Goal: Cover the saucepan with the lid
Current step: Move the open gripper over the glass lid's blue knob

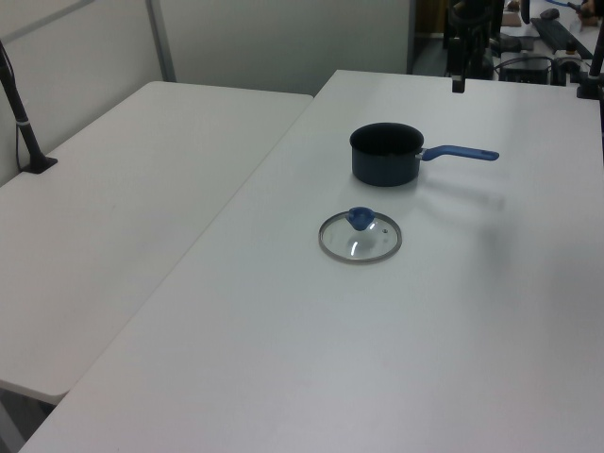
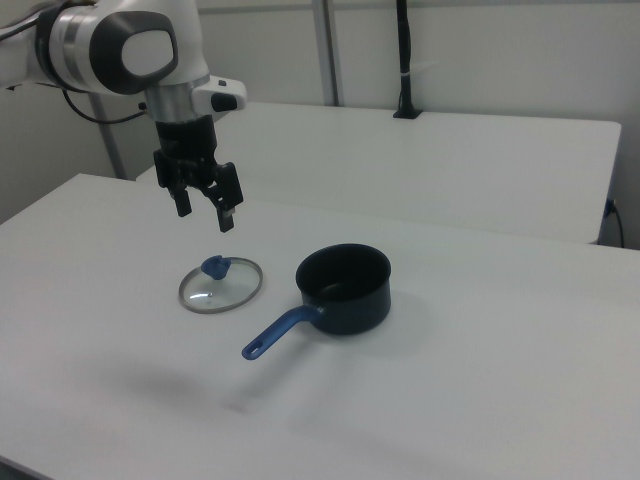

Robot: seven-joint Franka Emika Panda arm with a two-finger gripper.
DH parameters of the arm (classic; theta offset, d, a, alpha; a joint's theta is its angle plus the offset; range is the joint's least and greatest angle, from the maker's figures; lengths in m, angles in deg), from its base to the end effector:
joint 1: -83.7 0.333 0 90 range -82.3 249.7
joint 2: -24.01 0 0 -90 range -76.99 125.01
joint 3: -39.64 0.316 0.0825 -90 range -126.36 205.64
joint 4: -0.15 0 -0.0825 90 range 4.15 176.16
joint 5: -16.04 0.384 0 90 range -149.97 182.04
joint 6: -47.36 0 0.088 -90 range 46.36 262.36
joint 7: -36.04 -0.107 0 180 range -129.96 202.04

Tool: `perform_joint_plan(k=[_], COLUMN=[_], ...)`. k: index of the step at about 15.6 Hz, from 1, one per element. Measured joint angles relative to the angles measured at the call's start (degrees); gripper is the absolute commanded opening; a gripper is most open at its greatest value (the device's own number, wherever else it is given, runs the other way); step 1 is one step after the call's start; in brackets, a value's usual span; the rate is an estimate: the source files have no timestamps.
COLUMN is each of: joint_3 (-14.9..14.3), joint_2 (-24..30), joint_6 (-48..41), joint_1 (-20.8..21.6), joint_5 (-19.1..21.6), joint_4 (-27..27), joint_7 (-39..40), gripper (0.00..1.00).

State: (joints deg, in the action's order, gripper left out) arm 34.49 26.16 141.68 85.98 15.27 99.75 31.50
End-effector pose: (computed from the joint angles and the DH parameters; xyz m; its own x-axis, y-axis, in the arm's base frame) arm 0.5433 -0.0294 0.5722 0.9904 -0.1276 -0.0538 -0.1271 -0.9918 0.0143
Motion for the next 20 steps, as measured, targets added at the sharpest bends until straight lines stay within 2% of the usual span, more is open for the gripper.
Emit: perform_joint_plan(k=[8, 13, 20], joint_3=[0.2, 0.6, 0.7], joint_2=[-0.3, -2.0, -9.5], joint_6=[0.5, 4.9, 10.7], joint_1=[0.1, 0.5, 6.0], joint_5=[0.0, 0.0, 0.0], joint_4=[0.0, 0.1, 0.2], joint_7=[0.0, 0.0, 0.0], gripper=[1.00, 1.00, 1.00])
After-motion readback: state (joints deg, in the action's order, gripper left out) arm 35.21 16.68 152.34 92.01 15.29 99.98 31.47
